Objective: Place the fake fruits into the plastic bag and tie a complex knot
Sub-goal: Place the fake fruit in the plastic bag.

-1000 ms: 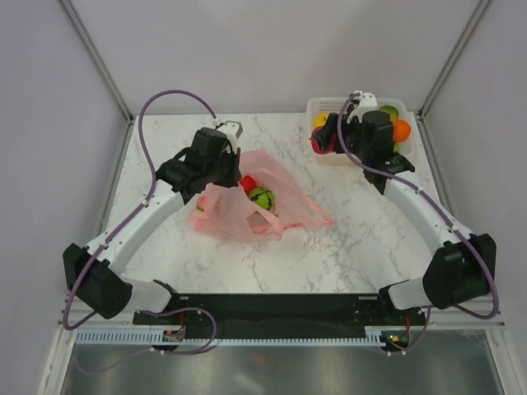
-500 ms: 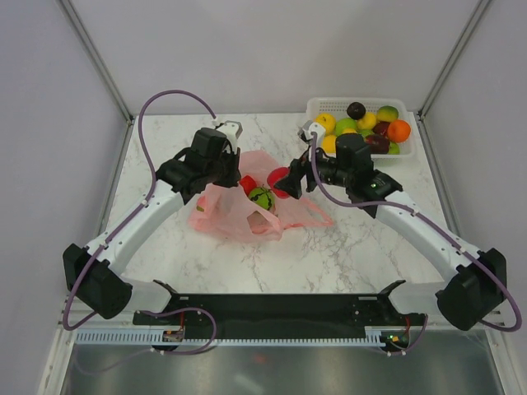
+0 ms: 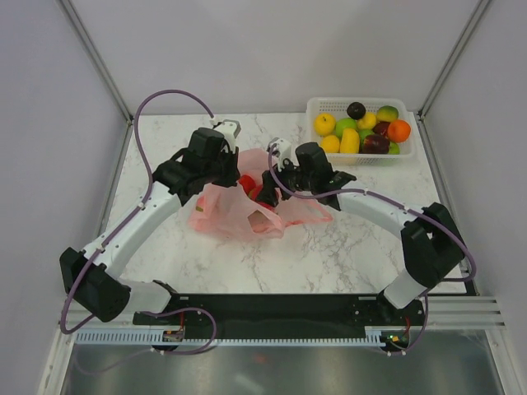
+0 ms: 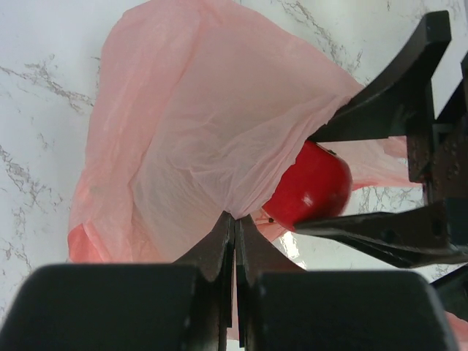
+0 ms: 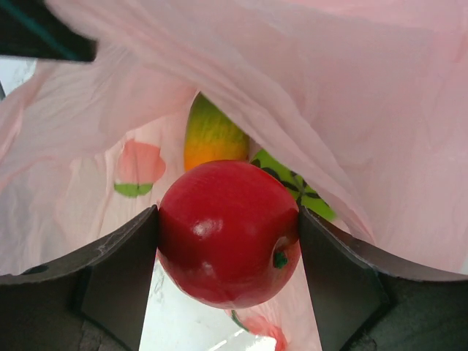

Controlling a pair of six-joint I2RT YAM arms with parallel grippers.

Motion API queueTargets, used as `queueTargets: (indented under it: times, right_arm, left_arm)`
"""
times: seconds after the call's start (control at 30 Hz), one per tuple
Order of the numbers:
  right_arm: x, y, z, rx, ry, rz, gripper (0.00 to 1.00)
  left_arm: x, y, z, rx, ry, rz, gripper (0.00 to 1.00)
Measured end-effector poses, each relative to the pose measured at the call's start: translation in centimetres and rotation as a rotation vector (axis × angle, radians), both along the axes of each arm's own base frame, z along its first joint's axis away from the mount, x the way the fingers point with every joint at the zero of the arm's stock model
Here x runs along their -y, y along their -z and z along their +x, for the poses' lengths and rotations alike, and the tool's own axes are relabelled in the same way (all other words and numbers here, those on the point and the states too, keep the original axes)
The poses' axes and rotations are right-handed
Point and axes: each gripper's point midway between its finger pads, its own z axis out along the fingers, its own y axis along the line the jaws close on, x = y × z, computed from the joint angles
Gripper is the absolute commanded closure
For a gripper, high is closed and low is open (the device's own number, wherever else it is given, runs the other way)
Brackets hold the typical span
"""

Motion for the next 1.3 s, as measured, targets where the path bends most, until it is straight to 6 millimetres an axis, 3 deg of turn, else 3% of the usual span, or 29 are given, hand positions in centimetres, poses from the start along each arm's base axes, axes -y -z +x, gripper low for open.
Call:
queueTargets:
  times: [0.1,0.33,0.43,0.47,0.6,0.77,1.13,1.3]
  right_arm:
    - [-0.9,-0.1,1.4,0.016,0.050,0.040,0.55]
    - [-4.4,-2.9,3.1,0.134,0.131,0.168,0.49]
    - [-5.8,-1.9,3.7,0.153,0.169,0.172,0.19]
    - [-6.3,-1.2,3.7,0.149,0.177,0.167,0.02]
    - [-6.1,0.9,4.7,0.139,0.240,0.132,0.02]
    - [-4.5,-0.1,4.9,0.185,0.307,0.156,0.07]
    - [0.6,-7.2,4.5,0.330,0.495,0.270,0.37]
    - [4.8,-9.3,7.1,0.314,0.669,0.261,0.43]
  left_arm:
    - [0.0,0.0,0.0,0.001,0.000,0.000,0.98]
    - [0.0,0.0,0.0,0.001,0.000,0.000,0.98]
    - [0.0,0.0,0.0,0.001,0.000,0.000,0.98]
    - [0.0,0.0,0.0,0.001,0.000,0.000,0.98]
    - [0.0,0.0,0.0,0.001,0.000,0.000,0.98]
    - [0.0,0.0,0.0,0.001,-0.001,0.000,0.98]
    - [0.0,0.0,0.0,0.001,0.000,0.000,0.98]
    - [0.0,0.0,0.0,0.001,-0.001,0.000,0.98]
